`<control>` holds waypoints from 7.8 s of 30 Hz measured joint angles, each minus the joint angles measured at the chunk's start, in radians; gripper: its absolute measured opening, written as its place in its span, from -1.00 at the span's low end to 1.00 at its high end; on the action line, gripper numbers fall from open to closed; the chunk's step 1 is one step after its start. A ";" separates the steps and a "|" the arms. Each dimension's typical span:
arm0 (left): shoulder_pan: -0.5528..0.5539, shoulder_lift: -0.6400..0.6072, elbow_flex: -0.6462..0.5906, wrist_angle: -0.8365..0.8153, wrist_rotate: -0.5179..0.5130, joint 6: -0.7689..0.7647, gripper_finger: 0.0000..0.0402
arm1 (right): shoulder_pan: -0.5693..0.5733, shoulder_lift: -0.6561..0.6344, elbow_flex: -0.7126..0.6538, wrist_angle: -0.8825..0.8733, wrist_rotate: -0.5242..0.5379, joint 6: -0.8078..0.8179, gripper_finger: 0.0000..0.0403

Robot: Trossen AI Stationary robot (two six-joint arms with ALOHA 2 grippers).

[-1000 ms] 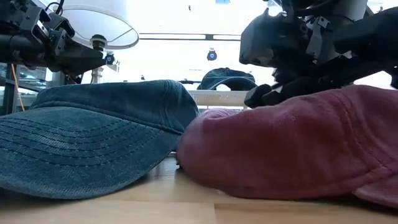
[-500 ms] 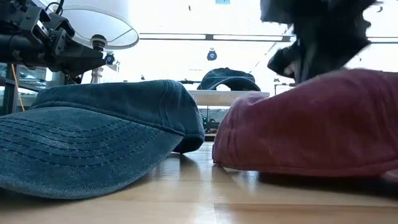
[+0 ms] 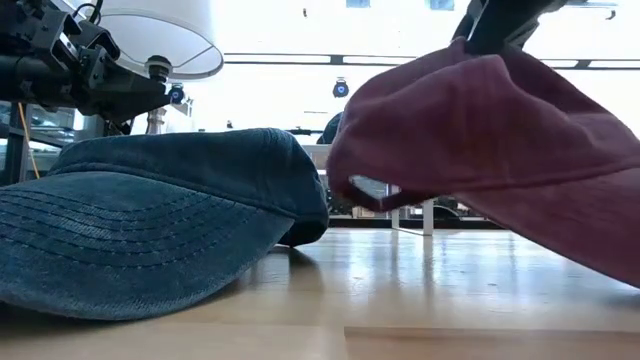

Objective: Pick & Place hat
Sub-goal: Put the bottom red cap on the shelf

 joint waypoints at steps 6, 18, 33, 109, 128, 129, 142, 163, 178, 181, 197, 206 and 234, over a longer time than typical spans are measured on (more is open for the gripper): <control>0.000 0.000 0.000 0.000 0.000 0.000 -0.50 | -0.016 -0.082 0.000 -0.067 0.006 0.073 -1.00; 0.000 0.000 0.000 0.000 0.000 0.000 -0.50 | -0.070 -0.226 0.001 -0.057 0.059 0.084 -1.00; 0.000 0.000 0.000 0.000 0.000 0.000 -0.50 | -0.085 -0.242 0.001 -0.057 0.119 0.225 -1.00; -0.101 1.197 0.964 0.062 0.237 0.217 0.23 | -0.103 -0.186 0.000 0.154 0.313 0.309 -1.00; -0.272 1.542 1.391 -0.236 -0.154 0.536 0.23 | -0.131 -0.187 0.000 0.161 0.267 0.295 -1.00; -0.272 1.561 1.408 -0.225 -0.154 0.539 0.23 | -0.131 -0.187 0.000 0.163 0.264 0.289 -1.00; -0.269 1.623 1.451 -0.260 -0.265 0.539 0.23 | -0.131 -0.187 0.000 0.189 0.240 0.266 -1.00; -0.269 1.623 1.450 -0.285 -0.238 0.424 -0.27 | -0.131 -0.187 0.000 0.212 0.230 0.240 -1.00; -0.269 1.623 1.449 -0.286 -0.212 0.371 -0.94 | -0.131 -0.187 0.000 0.213 0.220 0.237 -0.99; -0.269 1.623 1.449 -0.286 -0.210 0.371 -0.96 | -0.131 -0.187 0.000 0.213 0.215 0.236 -0.93; -0.269 1.545 1.449 -0.357 -0.209 0.368 -0.98 | -0.130 -0.315 0.001 0.225 0.225 0.194 -0.49; -0.269 1.470 1.449 -0.429 -0.289 0.378 -0.98 | -0.121 -0.373 0.001 0.233 0.224 0.130 -0.49; -0.095 1.408 1.713 -0.682 -0.141 0.557 -0.99 | -0.124 -0.331 0.001 0.221 0.250 0.067 -0.49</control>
